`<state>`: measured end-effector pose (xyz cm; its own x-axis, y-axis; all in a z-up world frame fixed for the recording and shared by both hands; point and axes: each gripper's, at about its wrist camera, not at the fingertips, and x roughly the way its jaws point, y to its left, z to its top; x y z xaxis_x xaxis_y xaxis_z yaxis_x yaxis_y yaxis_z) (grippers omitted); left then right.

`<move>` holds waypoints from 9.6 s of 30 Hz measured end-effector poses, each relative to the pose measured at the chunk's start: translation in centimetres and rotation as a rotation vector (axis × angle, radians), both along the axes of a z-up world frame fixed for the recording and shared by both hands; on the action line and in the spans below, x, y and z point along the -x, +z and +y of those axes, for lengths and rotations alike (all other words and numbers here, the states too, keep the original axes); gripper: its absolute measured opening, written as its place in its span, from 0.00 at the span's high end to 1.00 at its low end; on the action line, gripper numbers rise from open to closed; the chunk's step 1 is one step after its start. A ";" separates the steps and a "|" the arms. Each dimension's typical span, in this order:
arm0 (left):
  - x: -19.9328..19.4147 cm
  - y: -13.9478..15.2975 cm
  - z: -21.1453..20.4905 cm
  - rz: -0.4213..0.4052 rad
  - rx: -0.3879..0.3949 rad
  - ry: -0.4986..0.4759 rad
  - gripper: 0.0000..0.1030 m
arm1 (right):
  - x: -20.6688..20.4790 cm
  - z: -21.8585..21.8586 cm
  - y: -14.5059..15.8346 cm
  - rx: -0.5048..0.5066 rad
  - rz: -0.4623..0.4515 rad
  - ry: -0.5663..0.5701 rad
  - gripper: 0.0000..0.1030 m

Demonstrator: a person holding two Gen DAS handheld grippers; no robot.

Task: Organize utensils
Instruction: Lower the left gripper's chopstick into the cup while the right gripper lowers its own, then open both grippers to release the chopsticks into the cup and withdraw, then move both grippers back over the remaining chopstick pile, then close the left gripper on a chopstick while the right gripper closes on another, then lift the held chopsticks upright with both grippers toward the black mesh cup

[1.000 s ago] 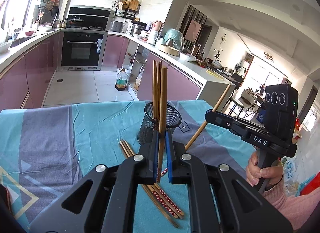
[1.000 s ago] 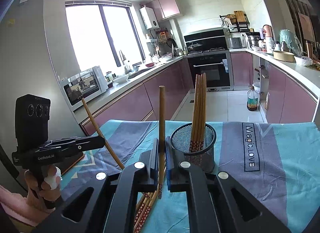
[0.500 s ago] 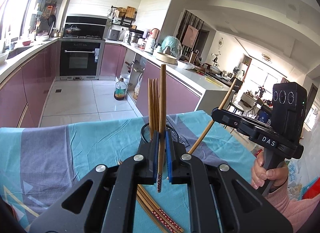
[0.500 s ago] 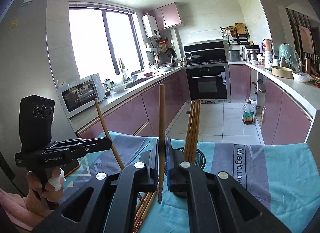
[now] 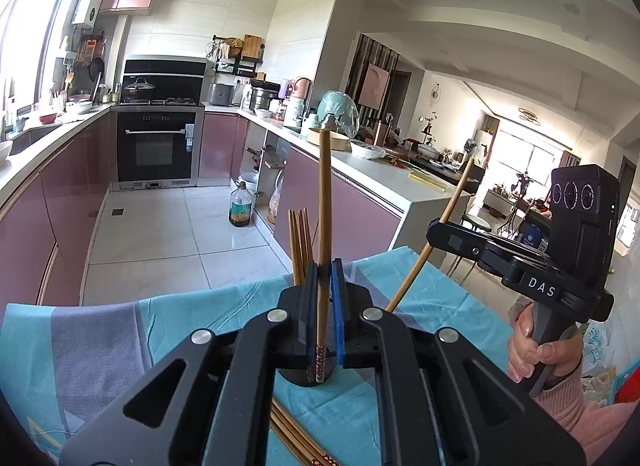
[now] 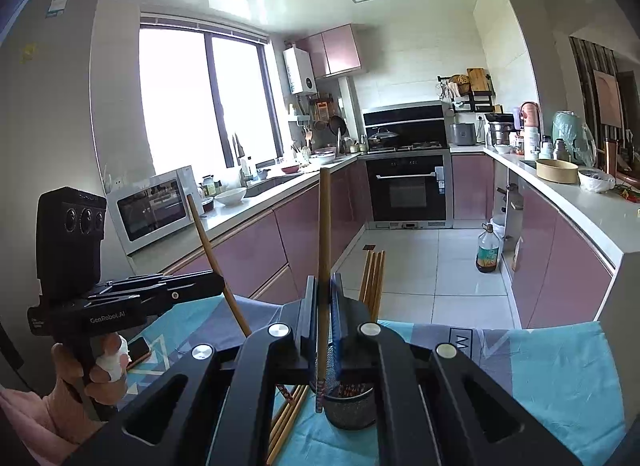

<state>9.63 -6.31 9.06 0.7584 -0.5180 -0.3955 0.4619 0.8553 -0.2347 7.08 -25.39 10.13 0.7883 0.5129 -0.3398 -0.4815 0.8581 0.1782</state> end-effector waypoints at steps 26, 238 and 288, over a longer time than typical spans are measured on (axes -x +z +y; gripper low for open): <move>-2.0 -2.2 -2.2 0.026 -0.072 0.023 0.93 | -4.2 1.1 -2.1 0.071 0.047 -0.070 0.95; 0.3 -18.0 1.3 0.410 -0.209 0.143 0.79 | 0.1 6.9 -13.6 0.061 0.379 0.082 0.95; 4.9 -7.6 2.7 0.201 -0.025 0.047 0.93 | 0.6 3.1 -8.8 -0.010 0.216 0.026 0.95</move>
<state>4.71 -3.56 1.42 0.6861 -0.4721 -0.5536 0.3674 0.8816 -0.2965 6.52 -22.27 1.34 0.6844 0.5359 -0.4944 -0.4530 0.8439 0.2876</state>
